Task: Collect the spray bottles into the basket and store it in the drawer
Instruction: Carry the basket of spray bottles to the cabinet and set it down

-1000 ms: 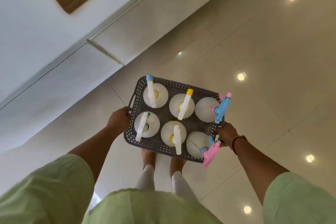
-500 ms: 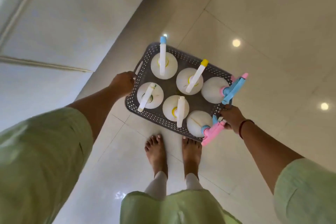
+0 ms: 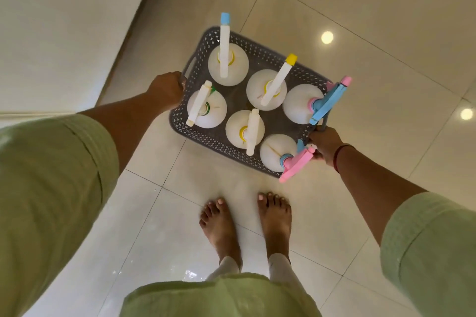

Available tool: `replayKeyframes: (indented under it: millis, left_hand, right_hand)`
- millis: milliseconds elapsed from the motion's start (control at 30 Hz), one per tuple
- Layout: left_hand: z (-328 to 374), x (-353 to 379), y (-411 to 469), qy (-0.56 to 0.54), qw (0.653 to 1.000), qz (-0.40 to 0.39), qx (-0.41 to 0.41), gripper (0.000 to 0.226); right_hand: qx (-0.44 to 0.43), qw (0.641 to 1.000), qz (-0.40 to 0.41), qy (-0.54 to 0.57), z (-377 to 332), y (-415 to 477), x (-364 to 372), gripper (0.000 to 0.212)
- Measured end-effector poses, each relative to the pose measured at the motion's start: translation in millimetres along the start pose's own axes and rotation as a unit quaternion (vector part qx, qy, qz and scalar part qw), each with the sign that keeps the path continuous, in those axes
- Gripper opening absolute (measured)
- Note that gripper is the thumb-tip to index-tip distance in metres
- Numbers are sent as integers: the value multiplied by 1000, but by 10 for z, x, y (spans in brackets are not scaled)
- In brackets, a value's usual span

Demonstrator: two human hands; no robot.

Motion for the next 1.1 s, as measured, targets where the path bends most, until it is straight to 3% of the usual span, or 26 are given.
replayKeyframes:
  millis: [300,567,767,867,933,967,1033,1100]
  left_hand:
    - [158,-38,257,14,1000,13,-4,34]
    - [149,-81,186,-28,999,15,-19,35]
    - [139,-97,-464,-169,979,57,-96,49]
    - [118,-75,-822,-198,971,62,-117,54]
    - [29,-37,-1048,-200,970,53,-127,55]
    - [-22,-20,-1160,-202,969,47,-131,56]
    - [-110,9,-1371,-214,966,37,-138,58]
    - [-193,-5,-1613,-237,960,32,-148,59]
  right_hand:
    - [17,1000,4,16,-29,177,-41,11]
    - [16,1000,3,21,-27,145,-34,22]
    - [80,996,19,45,210,-346,-36,64]
    - [124,989,79,13,345,-671,-193,61]
    - [111,986,91,-88,399,-925,-147,60]
    - [75,989,87,-90,430,-1055,4,57]
    - [99,988,80,83,586,-1332,121,50]
    - [116,992,51,15,645,-1597,392,43]
Point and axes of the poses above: each hand's wrist, its own y-axis towards the middle knuckle, its own x-axis out of the palm, z = x × y, the point moved 7 cm from there along y, towards the middle knuckle, and after that the axes turned 1 degree about -y, right-handed, at the moved point
